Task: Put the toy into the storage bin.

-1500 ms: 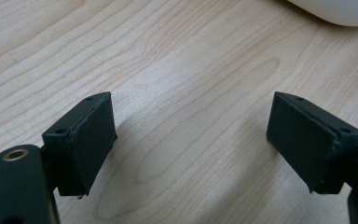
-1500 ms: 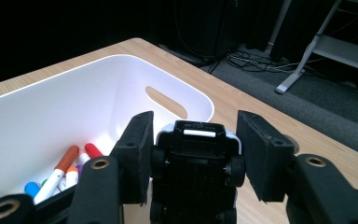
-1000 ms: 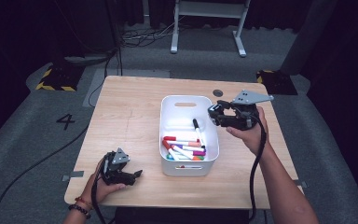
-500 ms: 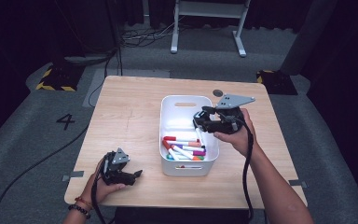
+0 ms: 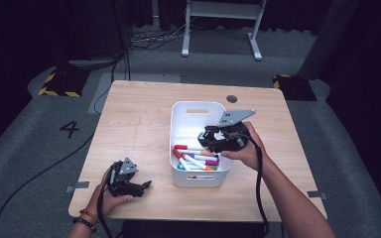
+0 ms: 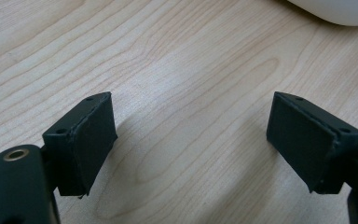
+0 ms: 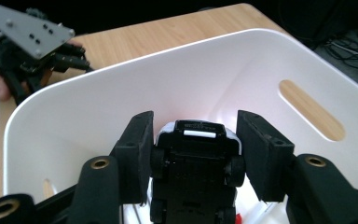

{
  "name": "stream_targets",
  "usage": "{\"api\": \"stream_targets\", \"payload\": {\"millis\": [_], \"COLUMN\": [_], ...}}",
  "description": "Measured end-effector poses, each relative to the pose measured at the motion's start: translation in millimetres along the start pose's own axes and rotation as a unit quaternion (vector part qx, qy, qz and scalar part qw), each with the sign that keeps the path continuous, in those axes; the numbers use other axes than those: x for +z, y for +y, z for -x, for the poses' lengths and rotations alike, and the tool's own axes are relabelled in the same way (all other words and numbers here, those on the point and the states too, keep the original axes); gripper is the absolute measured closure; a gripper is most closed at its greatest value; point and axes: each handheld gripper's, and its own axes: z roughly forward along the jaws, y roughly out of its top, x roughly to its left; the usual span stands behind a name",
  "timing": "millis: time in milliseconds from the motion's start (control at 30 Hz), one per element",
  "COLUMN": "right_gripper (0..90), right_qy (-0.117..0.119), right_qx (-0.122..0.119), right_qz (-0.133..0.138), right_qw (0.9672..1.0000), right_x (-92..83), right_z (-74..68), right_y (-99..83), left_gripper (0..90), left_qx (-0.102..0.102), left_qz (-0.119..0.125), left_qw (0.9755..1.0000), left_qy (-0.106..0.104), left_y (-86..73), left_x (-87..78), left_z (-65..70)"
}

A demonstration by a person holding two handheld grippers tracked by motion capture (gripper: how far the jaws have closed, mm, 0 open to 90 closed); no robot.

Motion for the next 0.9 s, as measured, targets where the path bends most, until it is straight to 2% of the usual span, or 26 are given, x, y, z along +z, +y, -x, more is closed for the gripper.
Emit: {"api": "stream_targets", "payload": {"millis": [233,500,600,667,900], "right_gripper": [48.0,48.0,47.9,47.9,47.9], "right_qy": [0.030,0.067,0.073,0.075,0.080], "right_qx": [-0.016,-0.029,-0.040,-0.039,-0.040], "right_qz": [-0.026,-0.065,-0.083,-0.092,-0.093], "right_qw": [0.9991,0.9952,0.9930,0.9922,0.9916], "right_x": [3.7,5.5,7.4,7.3,0.0], "right_z": [-2.0,1.1,2.1,2.7,7.3], "right_y": [-8.5,-18.0,-21.9,-24.4,-28.1], "left_gripper": [15.8,15.8,15.8,15.8,15.8], "left_qx": [0.000,0.000,0.000,0.000,0.000], "left_qz": [0.000,0.000,0.000,0.000,0.000], "left_qw": [1.0000,1.0000,1.0000,1.0000,1.0000], "left_qy": [0.000,0.000,0.000,0.000,0.001], "left_y": [0.0,0.0,0.0,0.0,0.0], "left_x": [0.0,0.0,0.0,0.0,0.0], "left_z": [0.1,0.0,0.1,0.1,0.1]}}
